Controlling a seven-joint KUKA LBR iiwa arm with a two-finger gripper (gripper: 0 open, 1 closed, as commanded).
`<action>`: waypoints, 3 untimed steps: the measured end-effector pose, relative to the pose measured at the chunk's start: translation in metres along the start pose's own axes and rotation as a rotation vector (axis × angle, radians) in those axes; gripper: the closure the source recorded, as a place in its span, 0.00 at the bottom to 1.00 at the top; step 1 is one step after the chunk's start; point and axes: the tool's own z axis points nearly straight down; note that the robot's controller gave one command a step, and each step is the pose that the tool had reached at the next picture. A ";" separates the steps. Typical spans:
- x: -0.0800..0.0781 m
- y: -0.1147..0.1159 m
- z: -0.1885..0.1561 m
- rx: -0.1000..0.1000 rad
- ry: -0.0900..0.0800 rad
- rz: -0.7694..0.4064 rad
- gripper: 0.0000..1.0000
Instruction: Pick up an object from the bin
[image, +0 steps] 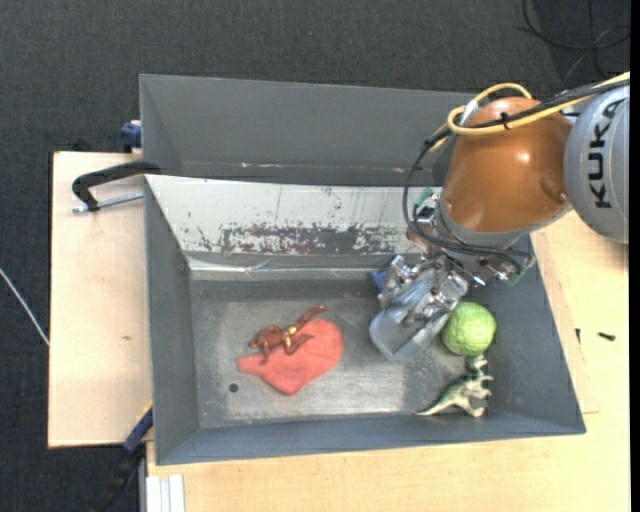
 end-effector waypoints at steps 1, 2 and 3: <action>0.004 0.003 -0.013 0.003 -0.002 -0.001 1.00; -0.019 0.007 -0.008 0.002 -0.001 -0.017 1.00; 0.017 0.007 -0.012 -0.001 0.001 -0.022 1.00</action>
Offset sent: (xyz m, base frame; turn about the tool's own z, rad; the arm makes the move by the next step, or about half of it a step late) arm 0.0102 0.0196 0.0090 -0.0209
